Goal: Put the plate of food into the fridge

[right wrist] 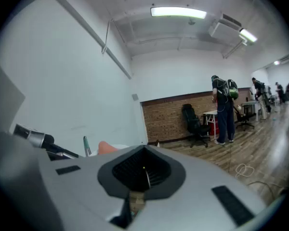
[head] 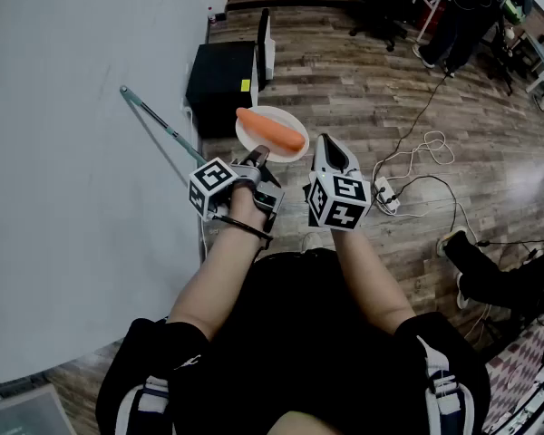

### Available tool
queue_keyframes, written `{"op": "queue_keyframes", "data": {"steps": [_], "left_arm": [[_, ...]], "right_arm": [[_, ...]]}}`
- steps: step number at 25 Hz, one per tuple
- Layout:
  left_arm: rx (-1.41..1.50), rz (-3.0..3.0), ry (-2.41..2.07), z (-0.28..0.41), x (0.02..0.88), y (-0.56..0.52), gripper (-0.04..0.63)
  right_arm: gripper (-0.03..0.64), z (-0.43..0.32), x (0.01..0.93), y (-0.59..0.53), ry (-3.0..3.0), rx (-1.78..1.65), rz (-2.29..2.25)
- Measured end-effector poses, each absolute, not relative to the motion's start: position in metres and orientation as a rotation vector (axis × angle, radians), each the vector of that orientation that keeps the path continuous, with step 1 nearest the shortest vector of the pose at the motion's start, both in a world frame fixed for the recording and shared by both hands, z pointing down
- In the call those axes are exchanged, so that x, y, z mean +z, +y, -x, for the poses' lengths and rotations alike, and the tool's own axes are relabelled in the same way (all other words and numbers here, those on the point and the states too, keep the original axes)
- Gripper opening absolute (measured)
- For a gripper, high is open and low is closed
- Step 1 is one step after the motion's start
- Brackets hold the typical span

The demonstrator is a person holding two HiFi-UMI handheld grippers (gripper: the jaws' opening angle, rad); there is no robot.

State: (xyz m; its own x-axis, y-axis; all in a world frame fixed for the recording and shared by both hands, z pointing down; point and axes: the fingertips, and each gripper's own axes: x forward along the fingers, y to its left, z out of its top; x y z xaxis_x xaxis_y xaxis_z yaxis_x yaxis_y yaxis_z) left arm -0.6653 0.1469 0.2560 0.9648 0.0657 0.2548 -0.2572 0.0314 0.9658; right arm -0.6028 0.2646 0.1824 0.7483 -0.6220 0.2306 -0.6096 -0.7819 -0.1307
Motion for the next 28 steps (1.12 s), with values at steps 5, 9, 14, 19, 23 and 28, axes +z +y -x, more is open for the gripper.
{"op": "queue_keyframes", "data": {"steps": [5, 9, 14, 19, 23, 28], "left_arm": [[0.270, -1.514, -0.158, 0.653, 0.260, 0.156, 0.020], [0.283, -1.524, -0.155, 0.635, 0.259, 0.168, 0.020], [0.280, -1.526, -0.151, 0.632, 0.275, 0.162, 0.021], [0.275, -1.517, -0.180, 0.573, 0.266, 0.190, 0.020], [0.266, -1.508, -0.200, 0.542, 0.267, 0.201, 0.020], [0.242, -1.504, -0.200, 0.499, 0.273, 0.214, 0.021]], "right_arm": [[0.014, 0.589, 0.186, 0.278, 0.982, -0.417, 2.865], [0.014, 0.569, 0.186, 0.290, 0.987, -0.427, 2.862], [0.014, 0.566, 0.202, 0.277, 1.023, -0.430, 2.856], [0.014, 0.505, 0.193, 0.298, 1.079, -0.455, 2.835], [0.014, 0.473, 0.193, 0.305, 1.122, -0.457, 2.813], [0.014, 0.432, 0.199, 0.315, 1.158, -0.460, 2.804]]}}
